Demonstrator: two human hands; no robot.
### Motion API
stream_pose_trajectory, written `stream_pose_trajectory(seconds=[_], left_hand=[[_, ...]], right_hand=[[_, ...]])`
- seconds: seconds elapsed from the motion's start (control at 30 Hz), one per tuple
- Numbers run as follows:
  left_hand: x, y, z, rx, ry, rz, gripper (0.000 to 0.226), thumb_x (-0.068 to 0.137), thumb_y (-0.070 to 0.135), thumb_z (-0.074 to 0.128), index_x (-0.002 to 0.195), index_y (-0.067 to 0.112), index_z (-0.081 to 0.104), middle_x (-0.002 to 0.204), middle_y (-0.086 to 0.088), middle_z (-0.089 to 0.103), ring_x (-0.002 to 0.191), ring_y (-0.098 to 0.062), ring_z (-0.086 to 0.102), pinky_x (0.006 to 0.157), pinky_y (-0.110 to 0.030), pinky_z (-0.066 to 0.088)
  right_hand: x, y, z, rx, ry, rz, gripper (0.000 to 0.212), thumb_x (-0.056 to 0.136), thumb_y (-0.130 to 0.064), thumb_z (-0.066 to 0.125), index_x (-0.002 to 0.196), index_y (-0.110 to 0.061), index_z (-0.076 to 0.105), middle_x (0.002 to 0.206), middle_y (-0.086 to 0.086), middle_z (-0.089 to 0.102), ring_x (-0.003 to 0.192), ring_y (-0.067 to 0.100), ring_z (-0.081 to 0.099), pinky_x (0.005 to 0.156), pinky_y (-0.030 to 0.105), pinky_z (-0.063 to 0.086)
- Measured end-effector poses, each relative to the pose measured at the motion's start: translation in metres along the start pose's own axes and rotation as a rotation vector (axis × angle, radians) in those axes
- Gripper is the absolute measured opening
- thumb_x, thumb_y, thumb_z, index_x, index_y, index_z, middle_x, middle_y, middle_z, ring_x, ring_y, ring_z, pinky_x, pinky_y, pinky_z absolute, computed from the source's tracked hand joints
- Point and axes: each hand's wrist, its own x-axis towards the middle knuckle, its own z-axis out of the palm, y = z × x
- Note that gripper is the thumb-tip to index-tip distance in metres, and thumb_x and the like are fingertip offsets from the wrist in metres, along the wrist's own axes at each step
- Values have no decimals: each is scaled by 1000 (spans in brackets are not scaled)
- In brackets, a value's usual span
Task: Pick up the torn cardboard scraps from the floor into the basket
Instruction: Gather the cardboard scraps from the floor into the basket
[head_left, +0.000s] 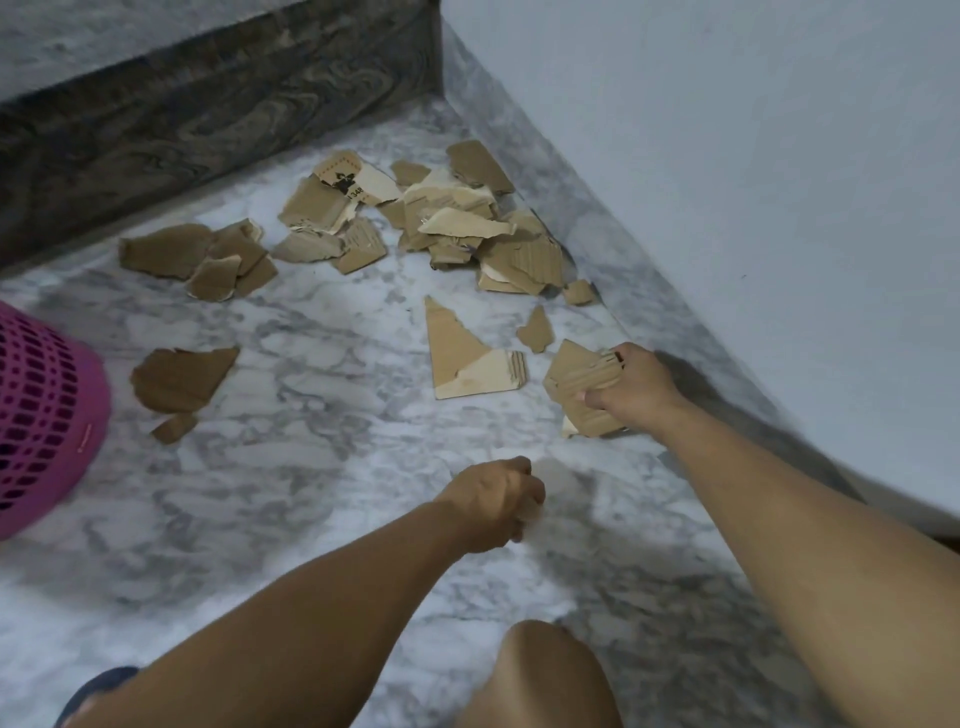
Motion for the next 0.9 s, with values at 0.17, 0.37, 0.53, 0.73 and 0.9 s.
stream_pose_trajectory(seconds=[0.17, 0.37, 0.53, 0.73, 0.9], left_hand=[[3, 0, 8, 94, 15, 84, 25, 85, -1, 54, 103, 14, 64, 106, -4, 53, 95, -22, 52, 73, -34, 45], [18, -9, -9, 29, 154, 25, 18, 87, 2, 52, 103, 6, 60, 106, -12, 59, 98, -28, 56, 74, -30, 38], [41, -41, -44, 74, 396, -202, 33, 84, 0, 49, 113, 9, 61, 114, -10, 56, 108, -27, 51, 87, -30, 40], [61, -71, -76, 12, 565, -626, 24, 96, 11, 42, 116, 6, 54, 121, -13, 46, 114, -29, 40, 92, -35, 39], [73, -63, -76, -185, 532, -852, 68, 80, 47, 70, 127, 7, 40, 130, -8, 31, 122, -27, 31, 97, -39, 36]], right_hand=[[7, -3, -6, 71, -8, 20, 31, 70, -12, 85, 95, -9, 67, 99, 5, 72, 93, 22, 68, 87, 37, 56], [35, -24, -6, 136, 10, 21, 44, 66, -16, 88, 104, -5, 69, 99, 8, 73, 92, 23, 69, 87, 40, 57], [57, -48, -1, 9, 14, -90, 55, 65, -28, 88, 110, -5, 66, 109, 9, 68, 100, 25, 67, 91, 37, 55], [82, -67, 10, -365, -50, -172, 88, 73, -51, 78, 139, -5, 45, 153, 12, 23, 139, 33, 30, 115, 36, 30], [82, -65, 20, -531, -29, -190, 85, 74, -57, 73, 142, -18, 40, 147, 8, 31, 134, 35, 31, 107, 45, 37]])
